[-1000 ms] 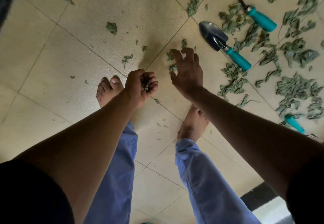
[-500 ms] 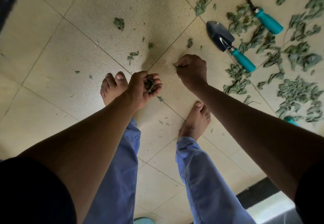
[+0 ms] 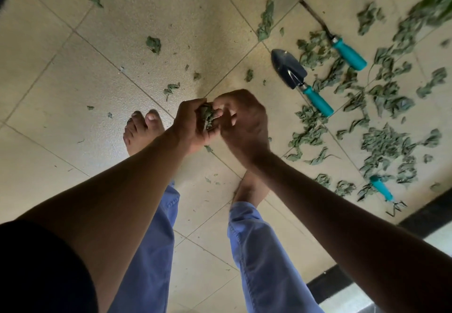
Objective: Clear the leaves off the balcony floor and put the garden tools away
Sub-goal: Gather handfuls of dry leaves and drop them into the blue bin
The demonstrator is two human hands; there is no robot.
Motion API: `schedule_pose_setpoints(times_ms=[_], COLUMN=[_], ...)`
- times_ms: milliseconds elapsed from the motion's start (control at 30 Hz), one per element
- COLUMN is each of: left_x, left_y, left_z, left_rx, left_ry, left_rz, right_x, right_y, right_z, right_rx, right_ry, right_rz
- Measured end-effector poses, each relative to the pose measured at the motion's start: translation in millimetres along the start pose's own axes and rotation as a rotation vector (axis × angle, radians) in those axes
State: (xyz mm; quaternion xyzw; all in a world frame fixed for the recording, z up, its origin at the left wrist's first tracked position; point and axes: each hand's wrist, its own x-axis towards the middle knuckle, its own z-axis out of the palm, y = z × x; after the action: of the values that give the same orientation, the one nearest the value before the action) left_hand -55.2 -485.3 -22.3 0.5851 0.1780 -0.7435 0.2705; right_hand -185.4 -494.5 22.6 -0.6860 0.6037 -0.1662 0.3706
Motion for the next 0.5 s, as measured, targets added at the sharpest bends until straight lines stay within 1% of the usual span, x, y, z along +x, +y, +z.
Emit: schedule_pose_setpoints(times_ms=[67,100,167,233,333,433,500], left_x=[5.8,8.2,10.8,10.9,14.1,10.6,8.3], left_y=[0.9,0.9,0.5,1.0,0.7,2.6,3.6], left_z=[-6.8,-9.7,-14.8,-18.7,-27.9,-33.3,-36.1], left_rx=[-0.047,-0.057,-0.049,-0.032,-0.009,-0.019,-0.023], left_ry=[-0.016,-0.022,-0.036,-0.023,0.01,0.016,0.024], left_rz=[-0.012,-0.012,-0.007,-0.004,-0.006,-0.013,-0.013], right_x=[18.9,29.6,51.4,68.4,74.2,62.2,49.7], right_y=[27.4,42.6,70.6,87.5,90.8,82.7,79.6], right_z=[-0.6,0.4,3.4,7.3,17.1,29.2,36.9], right_rx=[-0.104,-0.185,-0.361,-0.476,-0.572,-0.587,-0.605], right_ry=[0.03,0.001,-0.127,-0.247,-0.356,-0.477,-0.527], right_rz=[0.052,0.079,0.146,0.179,0.06,-0.044,-0.102])
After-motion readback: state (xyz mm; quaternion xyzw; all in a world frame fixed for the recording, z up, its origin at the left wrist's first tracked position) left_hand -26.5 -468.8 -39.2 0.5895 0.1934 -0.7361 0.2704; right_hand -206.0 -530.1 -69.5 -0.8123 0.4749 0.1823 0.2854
